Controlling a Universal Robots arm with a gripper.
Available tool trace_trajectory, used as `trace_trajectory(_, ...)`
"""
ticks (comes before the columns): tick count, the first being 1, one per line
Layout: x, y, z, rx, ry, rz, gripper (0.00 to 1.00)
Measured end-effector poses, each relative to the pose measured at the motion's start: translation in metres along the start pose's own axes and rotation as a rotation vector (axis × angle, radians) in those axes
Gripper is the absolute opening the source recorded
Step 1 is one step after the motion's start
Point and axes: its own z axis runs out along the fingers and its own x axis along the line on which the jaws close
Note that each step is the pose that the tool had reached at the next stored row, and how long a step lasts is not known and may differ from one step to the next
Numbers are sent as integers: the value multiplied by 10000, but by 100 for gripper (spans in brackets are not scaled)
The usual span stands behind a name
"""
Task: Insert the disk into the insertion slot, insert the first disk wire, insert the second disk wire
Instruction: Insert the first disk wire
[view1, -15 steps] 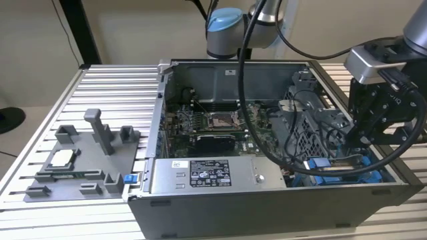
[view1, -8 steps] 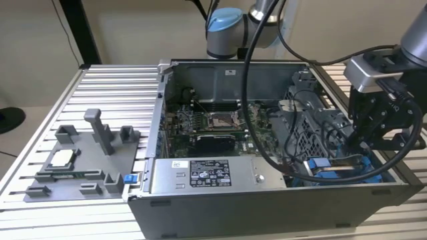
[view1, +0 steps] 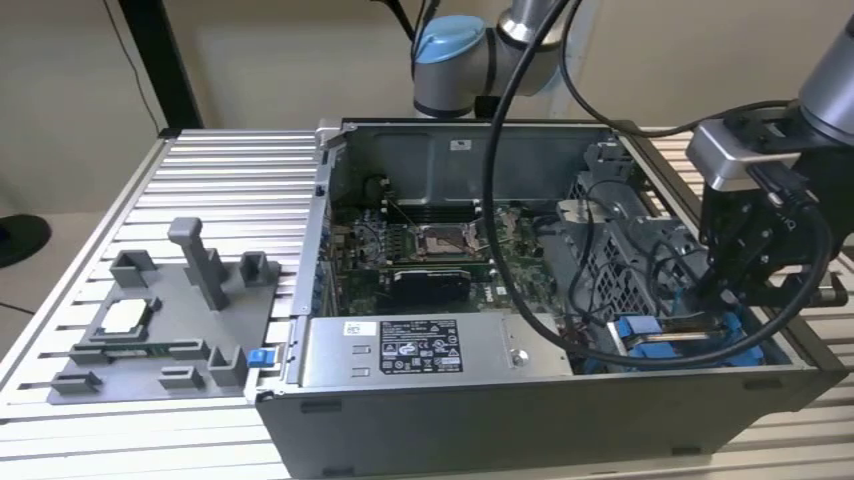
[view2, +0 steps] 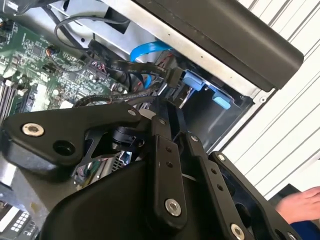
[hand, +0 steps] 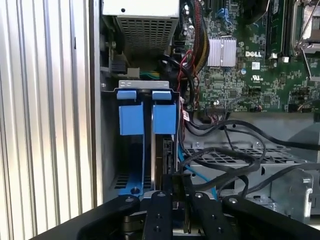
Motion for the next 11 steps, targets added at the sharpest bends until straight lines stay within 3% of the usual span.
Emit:
trace_trajectory(4, 1, -44, 40, 4, 24, 54, 0)
trace_trajectory(11, 5, -47, 91, 6, 63, 53, 0)
